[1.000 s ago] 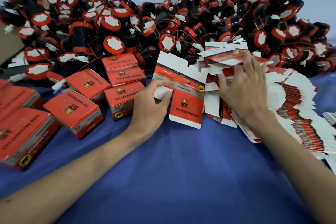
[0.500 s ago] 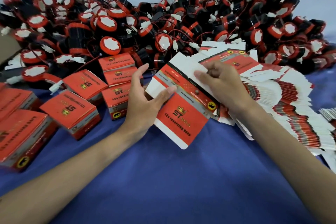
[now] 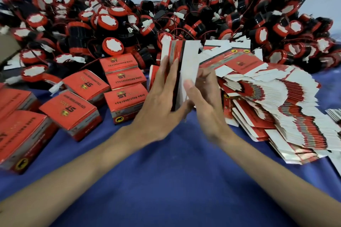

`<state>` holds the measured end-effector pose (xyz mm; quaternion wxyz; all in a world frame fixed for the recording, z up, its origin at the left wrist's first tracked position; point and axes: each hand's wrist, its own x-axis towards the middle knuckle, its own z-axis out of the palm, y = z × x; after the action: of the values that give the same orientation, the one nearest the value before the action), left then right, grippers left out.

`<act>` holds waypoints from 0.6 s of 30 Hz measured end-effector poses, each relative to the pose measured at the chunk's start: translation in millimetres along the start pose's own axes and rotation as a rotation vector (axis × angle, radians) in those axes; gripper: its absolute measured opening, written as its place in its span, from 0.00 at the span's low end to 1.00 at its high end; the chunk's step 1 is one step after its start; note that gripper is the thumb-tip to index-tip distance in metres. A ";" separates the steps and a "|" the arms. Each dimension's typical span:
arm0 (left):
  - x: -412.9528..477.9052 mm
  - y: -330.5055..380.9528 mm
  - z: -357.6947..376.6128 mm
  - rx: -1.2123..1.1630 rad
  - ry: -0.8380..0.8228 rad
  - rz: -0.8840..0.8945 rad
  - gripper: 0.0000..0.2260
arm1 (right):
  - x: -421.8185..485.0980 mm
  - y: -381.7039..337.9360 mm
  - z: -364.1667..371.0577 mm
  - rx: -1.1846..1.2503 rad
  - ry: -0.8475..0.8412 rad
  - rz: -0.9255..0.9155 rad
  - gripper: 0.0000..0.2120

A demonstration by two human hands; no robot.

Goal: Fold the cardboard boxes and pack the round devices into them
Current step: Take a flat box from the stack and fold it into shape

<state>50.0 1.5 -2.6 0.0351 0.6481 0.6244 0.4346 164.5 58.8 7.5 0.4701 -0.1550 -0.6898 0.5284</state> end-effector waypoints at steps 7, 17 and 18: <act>-8.1 -1.3 10.3 -0.295 0.014 0.072 0.23 | -6.5 16.0 1.9 -0.072 -0.019 0.132 0.26; -12.1 -2.8 10.2 -0.320 0.056 0.149 0.26 | -7.6 21.9 1.1 -0.048 -0.029 0.182 0.32; -12.9 -2.6 9.2 -0.343 0.071 0.154 0.25 | -8.5 21.5 1.6 -0.068 -0.036 0.168 0.29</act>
<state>55.6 -4.2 -16.5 0.0895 0.6628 0.4905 0.5586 161.5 60.3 -15.4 0.4061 -0.2187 -0.7002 0.5449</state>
